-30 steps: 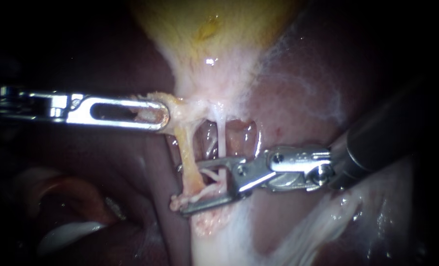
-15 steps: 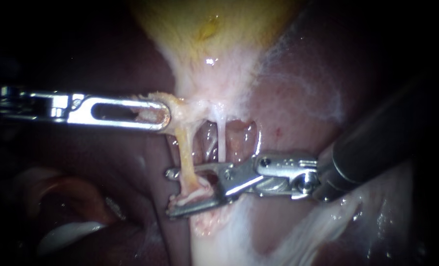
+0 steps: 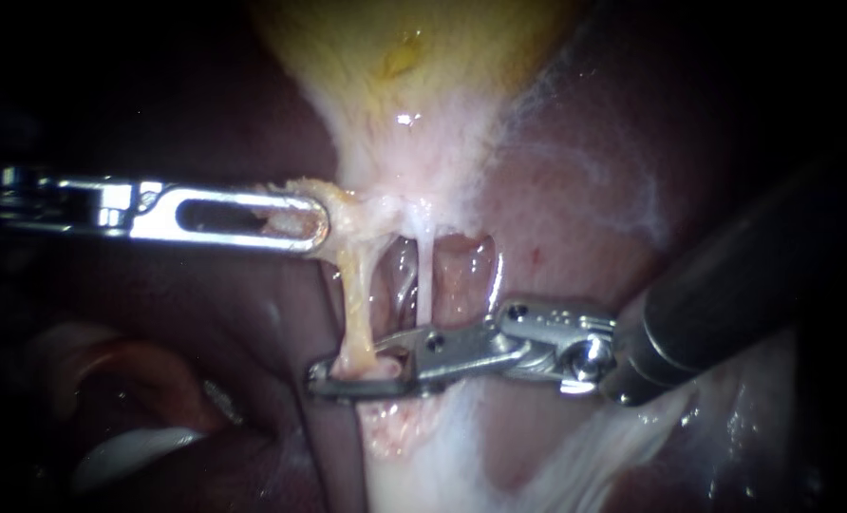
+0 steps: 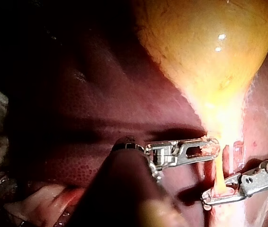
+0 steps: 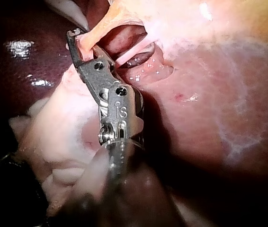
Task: Clipping second clip left tube
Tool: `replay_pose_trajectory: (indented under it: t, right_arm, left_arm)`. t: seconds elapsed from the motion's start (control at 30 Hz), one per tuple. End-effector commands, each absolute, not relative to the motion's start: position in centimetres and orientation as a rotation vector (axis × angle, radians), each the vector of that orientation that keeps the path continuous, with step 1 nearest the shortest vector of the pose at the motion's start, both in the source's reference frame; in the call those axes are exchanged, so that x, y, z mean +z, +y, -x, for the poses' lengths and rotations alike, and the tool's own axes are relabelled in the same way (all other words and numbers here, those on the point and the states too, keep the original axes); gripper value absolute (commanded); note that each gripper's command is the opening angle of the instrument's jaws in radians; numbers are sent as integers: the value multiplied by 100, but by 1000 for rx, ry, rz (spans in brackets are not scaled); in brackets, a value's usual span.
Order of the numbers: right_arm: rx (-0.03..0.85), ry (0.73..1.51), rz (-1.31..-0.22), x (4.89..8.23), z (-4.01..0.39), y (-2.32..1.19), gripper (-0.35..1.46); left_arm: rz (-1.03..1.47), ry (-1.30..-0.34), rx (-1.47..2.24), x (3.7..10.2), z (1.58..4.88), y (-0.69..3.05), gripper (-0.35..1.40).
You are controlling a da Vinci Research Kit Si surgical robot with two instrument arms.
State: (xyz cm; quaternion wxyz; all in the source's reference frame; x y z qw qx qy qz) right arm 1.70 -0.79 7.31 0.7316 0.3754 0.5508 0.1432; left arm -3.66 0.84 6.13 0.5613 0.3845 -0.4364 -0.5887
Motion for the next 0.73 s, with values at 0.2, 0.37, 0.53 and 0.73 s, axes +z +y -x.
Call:
replay_pose_trajectory:
  t: [0.2,0.37,0.53,0.73]
  right_arm:
    - [294,1163,-821,737,-164,-78,-35]
    - [291,1163,-824,737,-164,-78,-35]
    - [292,1163,-824,737,-164,-77,-35]
    - [292,1163,-825,737,-164,-77,-35]
  left_arm:
    - [-906,-1028,-1386,613,366,84,-35]
    - [-906,-1028,-1386,613,366,84,-35]
    - [-906,-1028,-1386,613,366,84,-35]
    - [-906,-1028,-1386,613,366,84,-35]
